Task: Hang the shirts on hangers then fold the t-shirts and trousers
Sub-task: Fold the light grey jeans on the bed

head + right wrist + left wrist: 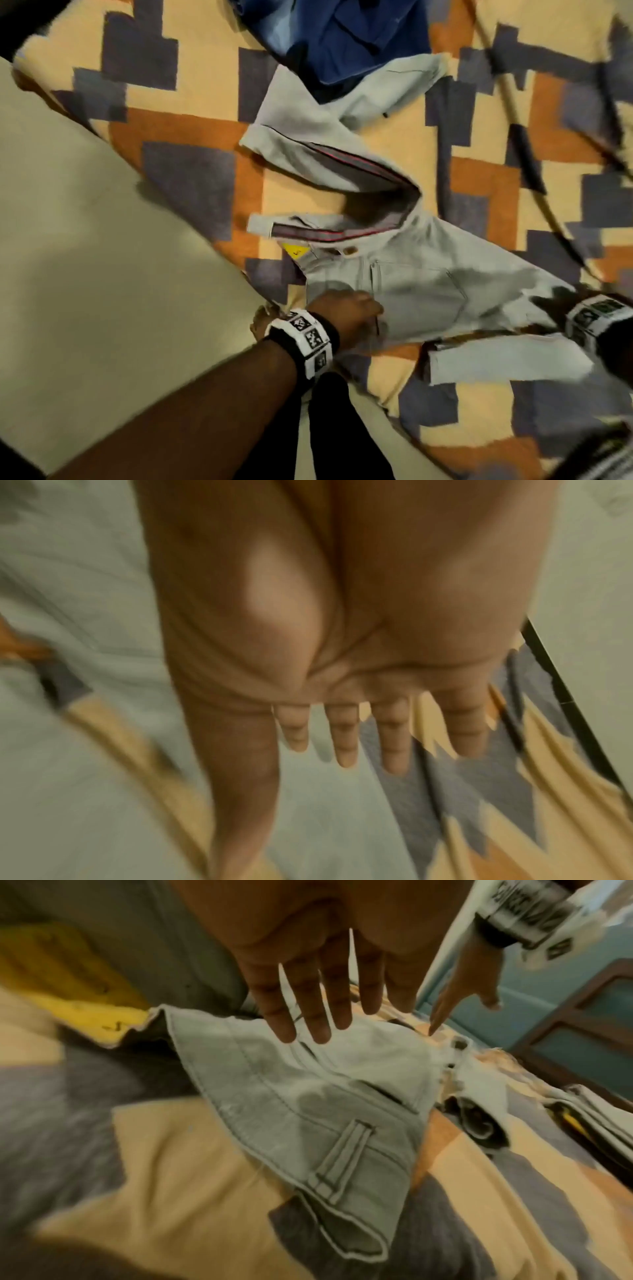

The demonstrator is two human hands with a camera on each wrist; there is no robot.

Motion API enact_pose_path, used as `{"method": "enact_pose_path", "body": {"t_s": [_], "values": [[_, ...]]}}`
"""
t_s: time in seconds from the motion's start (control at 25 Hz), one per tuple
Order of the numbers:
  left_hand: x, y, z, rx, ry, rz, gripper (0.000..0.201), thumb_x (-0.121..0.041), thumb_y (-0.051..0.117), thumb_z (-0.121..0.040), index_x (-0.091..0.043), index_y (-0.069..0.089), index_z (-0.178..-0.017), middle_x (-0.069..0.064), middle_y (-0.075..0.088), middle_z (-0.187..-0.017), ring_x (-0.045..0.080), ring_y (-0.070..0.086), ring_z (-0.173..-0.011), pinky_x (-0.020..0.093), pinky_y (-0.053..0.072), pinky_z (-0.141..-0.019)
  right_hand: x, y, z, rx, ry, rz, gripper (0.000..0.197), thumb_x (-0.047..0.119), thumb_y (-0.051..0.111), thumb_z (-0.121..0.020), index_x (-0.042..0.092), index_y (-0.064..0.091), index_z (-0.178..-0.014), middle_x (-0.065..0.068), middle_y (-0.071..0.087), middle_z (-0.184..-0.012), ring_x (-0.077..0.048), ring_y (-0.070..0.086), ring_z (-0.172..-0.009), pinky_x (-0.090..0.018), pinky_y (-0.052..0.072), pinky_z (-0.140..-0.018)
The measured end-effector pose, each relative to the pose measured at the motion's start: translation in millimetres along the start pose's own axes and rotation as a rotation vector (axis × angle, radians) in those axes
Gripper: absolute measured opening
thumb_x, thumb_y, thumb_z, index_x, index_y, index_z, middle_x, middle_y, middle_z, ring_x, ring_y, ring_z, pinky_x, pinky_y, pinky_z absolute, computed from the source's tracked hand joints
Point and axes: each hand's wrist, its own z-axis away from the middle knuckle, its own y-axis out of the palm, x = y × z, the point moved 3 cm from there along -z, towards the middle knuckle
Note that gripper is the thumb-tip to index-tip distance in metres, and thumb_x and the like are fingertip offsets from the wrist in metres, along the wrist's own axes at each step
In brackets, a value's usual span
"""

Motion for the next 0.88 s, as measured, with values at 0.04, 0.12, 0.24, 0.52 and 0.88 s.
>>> {"method": "enact_pose_path", "body": {"t_s": [0.04,0.12,0.24,0.52,0.88], "values": [[11,4,1,-0.05,-0.108,0.015,0.04,-0.026,0.053,-0.091,-0.022,0.053,-0.131,0.006,0.053,-0.131,0.031,0.052,-0.118,0.037,0.042,-0.094,19,-5,25,-0.051,-0.005,0.135,0.06,0.046,0.037,-0.098,0.033,0.013,-0.152,-0.001,0.016,-0.16,-0.024,0.026,-0.143,-0.037,0.026,-0.113],[36,10,11,-0.096,-0.371,0.11,0.044,-0.028,0.05,-0.093,-0.021,0.047,-0.136,0.009,0.049,-0.138,0.029,0.046,-0.127,0.033,0.037,-0.103,73,-36,54,-0.344,-0.195,0.137,0.047,0.039,0.047,-0.095,0.032,0.039,-0.141,0.0,0.041,-0.146,-0.023,0.045,-0.129,-0.036,0.039,-0.102],[60,15,32,-0.362,-0.633,0.305,0.054,-0.03,0.056,-0.087,-0.009,0.045,-0.136,0.021,0.043,-0.14,0.034,0.04,-0.13,0.033,0.03,-0.107,151,-60,67,-0.59,-0.528,-0.057,0.033,0.03,0.053,-0.091,0.022,0.06,-0.122,-0.007,0.059,-0.123,-0.031,0.056,-0.111,-0.039,0.048,-0.089],[53,56,19,-0.851,-0.999,1.076,0.057,-0.027,0.077,-0.077,-0.011,0.05,-0.126,0.011,0.063,-0.114,0.031,0.06,-0.107,0.038,0.048,-0.09,265,-106,102,-0.956,-0.986,-0.104,0.074,0.01,0.066,-0.077,0.024,0.039,-0.144,-0.012,0.037,-0.148,-0.031,0.06,-0.094,-0.041,0.055,-0.072],[54,18,3,-0.918,-0.93,1.324,0.038,-0.048,0.07,-0.079,-0.014,0.057,-0.072,0.003,0.052,-0.065,0.017,0.048,-0.063,0.026,0.038,-0.065,204,-175,110,-0.918,-0.623,-0.228,0.04,0.039,0.051,-0.088,0.018,0.058,-0.121,-0.014,0.048,-0.116,-0.039,0.057,-0.099,-0.038,0.04,-0.07]]}}
